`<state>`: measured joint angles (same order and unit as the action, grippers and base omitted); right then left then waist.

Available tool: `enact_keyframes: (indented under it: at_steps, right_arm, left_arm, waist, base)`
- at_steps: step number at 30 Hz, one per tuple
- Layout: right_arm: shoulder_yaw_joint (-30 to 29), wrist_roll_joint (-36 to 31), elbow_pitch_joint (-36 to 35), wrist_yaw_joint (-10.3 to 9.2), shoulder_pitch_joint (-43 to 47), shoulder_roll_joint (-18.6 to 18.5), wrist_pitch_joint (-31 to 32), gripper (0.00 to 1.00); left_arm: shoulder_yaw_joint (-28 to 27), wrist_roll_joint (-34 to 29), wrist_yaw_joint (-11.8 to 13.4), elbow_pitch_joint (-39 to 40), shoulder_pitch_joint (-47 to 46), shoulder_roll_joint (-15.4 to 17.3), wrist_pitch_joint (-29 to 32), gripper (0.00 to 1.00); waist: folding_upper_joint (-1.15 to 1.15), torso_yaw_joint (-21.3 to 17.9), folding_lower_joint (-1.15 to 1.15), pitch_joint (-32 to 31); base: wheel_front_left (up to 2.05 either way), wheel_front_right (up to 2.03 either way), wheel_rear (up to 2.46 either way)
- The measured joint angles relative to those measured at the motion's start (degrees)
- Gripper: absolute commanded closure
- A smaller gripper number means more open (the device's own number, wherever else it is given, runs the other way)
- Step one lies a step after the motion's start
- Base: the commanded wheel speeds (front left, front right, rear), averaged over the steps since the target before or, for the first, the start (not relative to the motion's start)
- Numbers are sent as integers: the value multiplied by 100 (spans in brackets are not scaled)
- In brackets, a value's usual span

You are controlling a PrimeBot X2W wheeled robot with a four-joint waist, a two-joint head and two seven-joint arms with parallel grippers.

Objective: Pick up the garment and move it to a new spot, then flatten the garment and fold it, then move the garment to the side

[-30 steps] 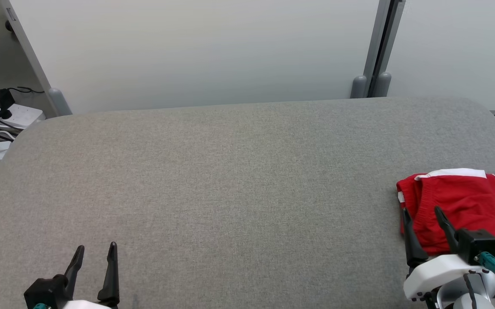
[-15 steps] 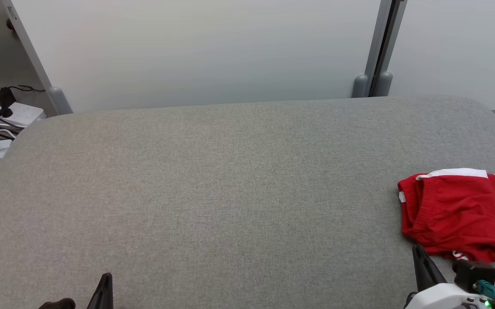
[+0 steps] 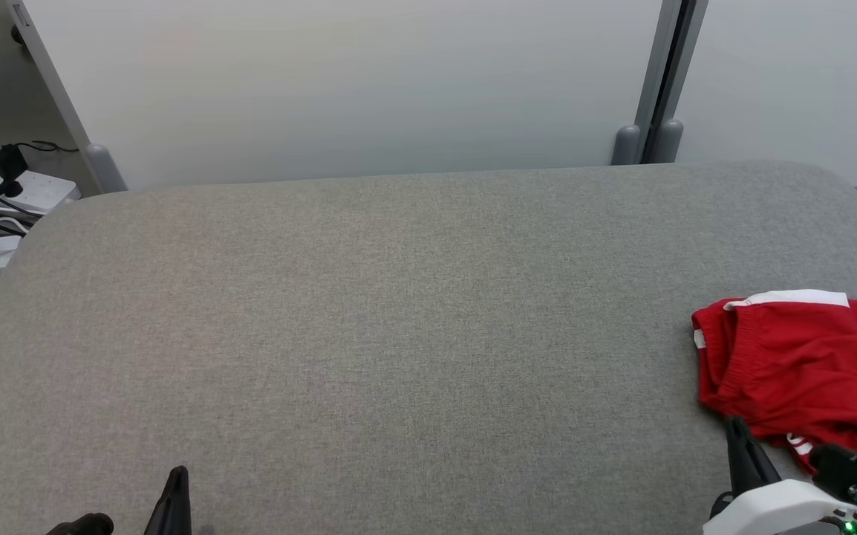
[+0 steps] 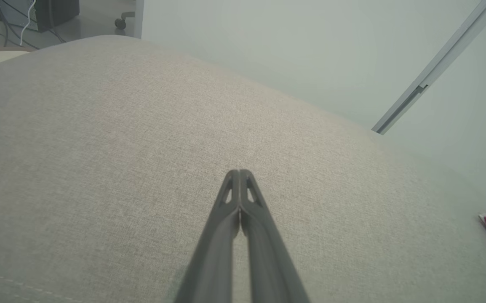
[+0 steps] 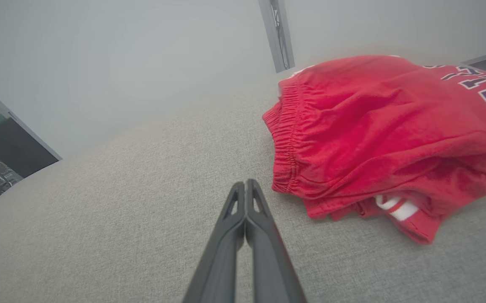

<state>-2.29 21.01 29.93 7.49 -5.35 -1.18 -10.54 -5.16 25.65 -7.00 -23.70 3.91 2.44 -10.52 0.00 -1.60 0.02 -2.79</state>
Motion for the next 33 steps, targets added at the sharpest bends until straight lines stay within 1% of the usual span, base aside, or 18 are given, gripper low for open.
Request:
enact_keyframes:
  at_steps: [33]
  right_arm:
    - [-169, 2306, -476, 0, 2, -13, 534, 100]
  left_arm:
    - [9, 2162, 0, 265, -197, -2, 557, 100]
  waist:
    - [0, 52, -1, 98]
  base:
    - [0, 0, 0]
